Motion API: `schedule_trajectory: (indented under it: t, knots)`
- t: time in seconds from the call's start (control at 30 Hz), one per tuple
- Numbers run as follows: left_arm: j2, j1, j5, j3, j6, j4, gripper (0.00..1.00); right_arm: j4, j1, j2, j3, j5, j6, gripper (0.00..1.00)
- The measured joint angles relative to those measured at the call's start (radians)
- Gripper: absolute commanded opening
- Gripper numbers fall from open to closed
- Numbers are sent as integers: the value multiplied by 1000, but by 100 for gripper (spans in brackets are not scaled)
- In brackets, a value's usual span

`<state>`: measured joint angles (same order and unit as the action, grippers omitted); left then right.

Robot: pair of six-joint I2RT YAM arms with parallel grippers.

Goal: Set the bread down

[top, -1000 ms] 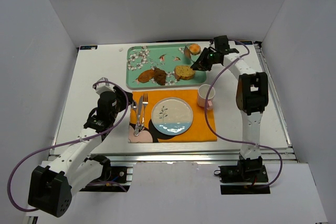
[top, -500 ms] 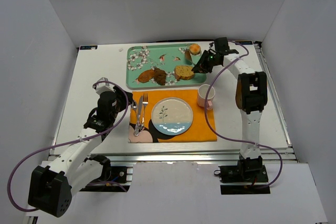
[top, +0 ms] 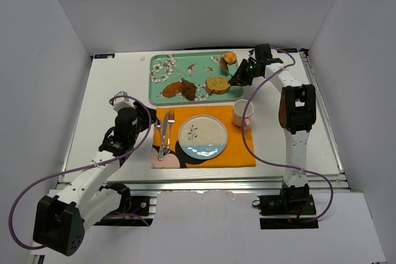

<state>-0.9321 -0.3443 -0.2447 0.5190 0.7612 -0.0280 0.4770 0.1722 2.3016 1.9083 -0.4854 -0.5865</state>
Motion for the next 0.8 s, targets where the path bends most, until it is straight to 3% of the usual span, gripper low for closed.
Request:
schedule_trajectory:
  t: [0.8]
  knots:
    - [0, 0, 0, 0, 0, 6, 61, 111, -2, 0, 60, 52, 131, 0]
